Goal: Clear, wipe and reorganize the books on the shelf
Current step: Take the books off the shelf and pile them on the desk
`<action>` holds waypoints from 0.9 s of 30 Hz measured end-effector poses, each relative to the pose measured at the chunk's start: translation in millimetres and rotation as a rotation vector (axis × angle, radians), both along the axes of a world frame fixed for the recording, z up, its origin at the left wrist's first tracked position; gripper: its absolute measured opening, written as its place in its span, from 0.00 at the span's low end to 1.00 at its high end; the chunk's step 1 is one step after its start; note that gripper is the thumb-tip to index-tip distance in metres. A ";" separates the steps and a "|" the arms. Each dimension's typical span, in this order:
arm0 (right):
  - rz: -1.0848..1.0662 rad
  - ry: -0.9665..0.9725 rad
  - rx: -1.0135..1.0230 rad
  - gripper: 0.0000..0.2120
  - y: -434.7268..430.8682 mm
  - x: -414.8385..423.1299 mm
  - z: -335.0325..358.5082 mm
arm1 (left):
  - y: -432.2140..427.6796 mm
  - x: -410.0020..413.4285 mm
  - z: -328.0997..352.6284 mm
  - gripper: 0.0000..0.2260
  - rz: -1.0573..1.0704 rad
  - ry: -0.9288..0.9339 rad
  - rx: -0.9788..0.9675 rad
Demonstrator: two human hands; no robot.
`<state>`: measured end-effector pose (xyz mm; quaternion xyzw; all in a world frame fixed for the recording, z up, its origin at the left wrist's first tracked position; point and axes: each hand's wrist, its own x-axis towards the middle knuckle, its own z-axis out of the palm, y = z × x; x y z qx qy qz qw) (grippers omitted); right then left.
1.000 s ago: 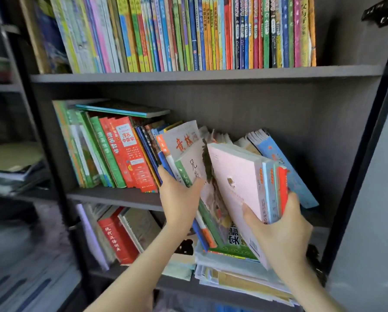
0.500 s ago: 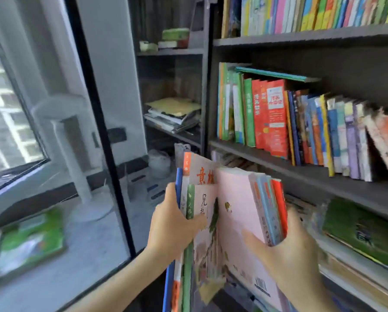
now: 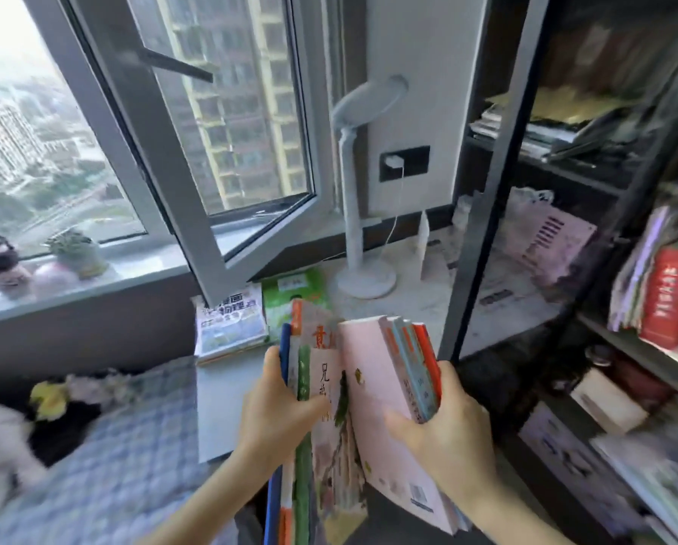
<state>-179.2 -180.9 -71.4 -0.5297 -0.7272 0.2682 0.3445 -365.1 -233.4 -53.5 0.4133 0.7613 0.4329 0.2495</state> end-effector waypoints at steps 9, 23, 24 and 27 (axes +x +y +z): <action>0.100 -0.050 -0.027 0.24 27.0 -85.0 -11.6 | 14.9 -76.1 -35.3 0.17 0.124 -0.030 -0.026; -0.243 -0.078 -0.001 0.24 248.6 -114.3 -35.8 | 245.6 -125.0 -72.6 0.20 0.048 -0.215 0.009; -0.282 -0.081 0.001 0.24 263.3 -115.4 -39.0 | 267.2 -127.4 -77.7 0.20 0.050 -0.263 0.006; -0.412 -0.111 0.047 0.24 309.6 -122.9 -51.3 | 335.3 -132.0 -103.2 0.21 0.081 -0.412 0.022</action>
